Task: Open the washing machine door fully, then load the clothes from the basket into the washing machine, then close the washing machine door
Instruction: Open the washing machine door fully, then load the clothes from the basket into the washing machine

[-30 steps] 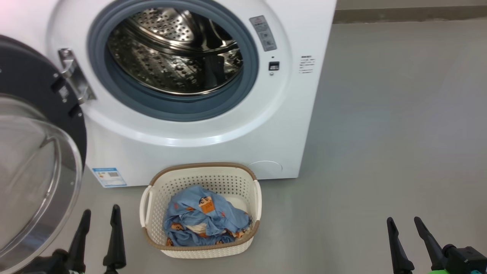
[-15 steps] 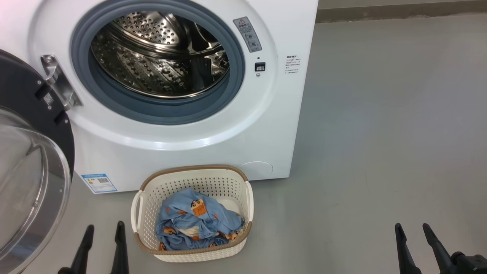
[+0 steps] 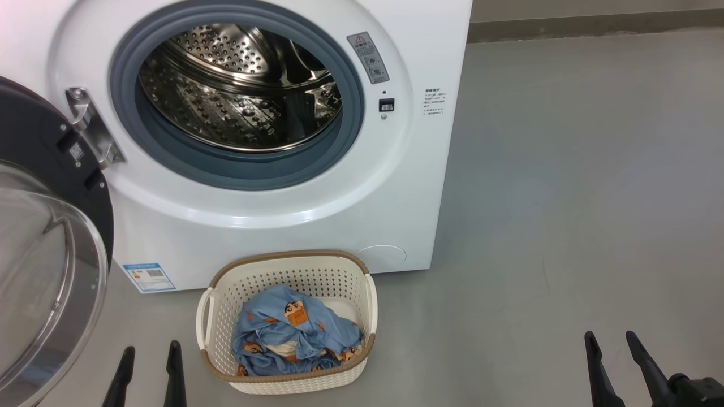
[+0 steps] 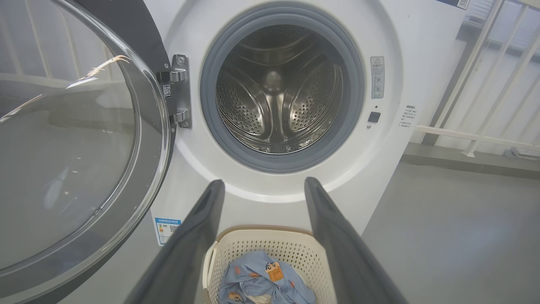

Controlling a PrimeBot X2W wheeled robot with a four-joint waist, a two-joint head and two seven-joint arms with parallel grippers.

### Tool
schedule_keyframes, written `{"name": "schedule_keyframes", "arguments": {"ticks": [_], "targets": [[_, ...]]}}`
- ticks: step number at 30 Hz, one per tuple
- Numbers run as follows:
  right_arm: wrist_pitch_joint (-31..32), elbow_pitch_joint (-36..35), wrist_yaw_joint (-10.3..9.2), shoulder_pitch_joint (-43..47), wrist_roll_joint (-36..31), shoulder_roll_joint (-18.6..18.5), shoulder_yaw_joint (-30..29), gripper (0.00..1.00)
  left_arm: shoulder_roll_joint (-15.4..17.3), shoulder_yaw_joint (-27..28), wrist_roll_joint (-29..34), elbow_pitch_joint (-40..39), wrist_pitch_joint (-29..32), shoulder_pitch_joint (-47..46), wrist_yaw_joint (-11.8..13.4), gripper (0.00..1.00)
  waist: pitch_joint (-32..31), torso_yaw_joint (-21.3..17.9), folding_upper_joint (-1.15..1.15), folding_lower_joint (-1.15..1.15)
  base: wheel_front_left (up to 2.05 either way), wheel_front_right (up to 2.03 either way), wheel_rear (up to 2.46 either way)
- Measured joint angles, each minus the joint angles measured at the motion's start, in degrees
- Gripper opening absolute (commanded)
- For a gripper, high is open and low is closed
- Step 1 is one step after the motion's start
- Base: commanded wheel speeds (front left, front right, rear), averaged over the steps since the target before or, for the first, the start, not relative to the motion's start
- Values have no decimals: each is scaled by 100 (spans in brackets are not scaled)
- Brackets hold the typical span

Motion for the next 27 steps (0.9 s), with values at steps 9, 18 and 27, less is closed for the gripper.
{"name": "schedule_keyframes", "arguments": {"ticks": [9,18,27], "targets": [[-1,-3,0,0,0,-70,68,100,-1,-9,7,25,0,63,0,100,-42,83,0,0,0,0,0],[0,-2,0,0,0,-75,101,100,-1,-32,4,55,0,63,0,100,-110,170,0,0,0,0,0],[0,-4,0,1,0,-80,130,100,-1,-31,-12,133,0,180,0,100,-142,222,0,0,0,0,0]]}}
